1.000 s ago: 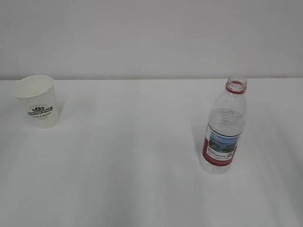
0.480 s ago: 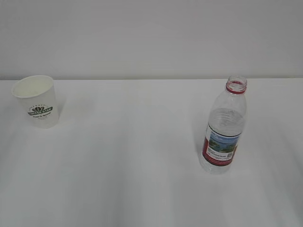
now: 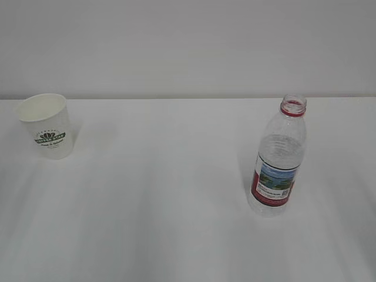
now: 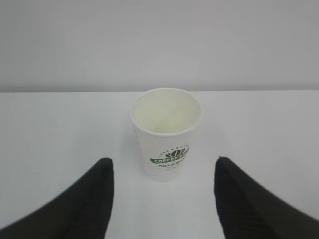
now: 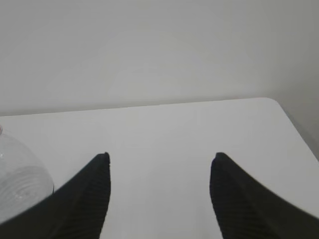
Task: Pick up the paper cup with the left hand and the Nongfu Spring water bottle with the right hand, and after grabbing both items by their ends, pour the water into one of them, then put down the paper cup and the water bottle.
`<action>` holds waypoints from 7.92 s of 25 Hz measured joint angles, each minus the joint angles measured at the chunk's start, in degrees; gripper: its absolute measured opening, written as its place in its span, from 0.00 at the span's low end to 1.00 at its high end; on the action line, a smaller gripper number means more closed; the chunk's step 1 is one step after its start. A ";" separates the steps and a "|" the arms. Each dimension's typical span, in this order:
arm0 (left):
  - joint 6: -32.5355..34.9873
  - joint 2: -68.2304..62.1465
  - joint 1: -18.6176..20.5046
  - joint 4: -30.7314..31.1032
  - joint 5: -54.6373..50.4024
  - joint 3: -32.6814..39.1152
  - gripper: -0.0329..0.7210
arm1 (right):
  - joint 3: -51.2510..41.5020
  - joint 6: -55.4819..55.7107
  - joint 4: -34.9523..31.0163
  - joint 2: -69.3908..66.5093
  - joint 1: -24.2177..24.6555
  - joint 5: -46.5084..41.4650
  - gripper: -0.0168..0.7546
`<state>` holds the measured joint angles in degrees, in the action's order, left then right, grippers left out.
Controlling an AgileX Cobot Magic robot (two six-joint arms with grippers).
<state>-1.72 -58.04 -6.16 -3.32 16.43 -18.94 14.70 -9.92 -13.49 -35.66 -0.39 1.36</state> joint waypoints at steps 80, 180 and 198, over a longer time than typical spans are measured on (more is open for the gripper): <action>-1.30 -37.00 -0.21 6.11 48.93 14.78 0.64 | -7.97 22.74 47.98 -51.53 0.00 53.34 0.64; -1.30 -37.00 -0.21 7.87 49.44 14.78 0.64 | 13.22 21.19 57.88 -79.23 0.00 64.36 0.88; -1.30 -37.00 -0.21 7.87 49.44 14.78 0.64 | 13.98 21.19 57.99 -79.23 0.00 64.36 0.73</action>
<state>-3.02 -95.04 -6.37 4.54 65.87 -4.16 28.67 11.27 44.50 -114.89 -0.39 65.72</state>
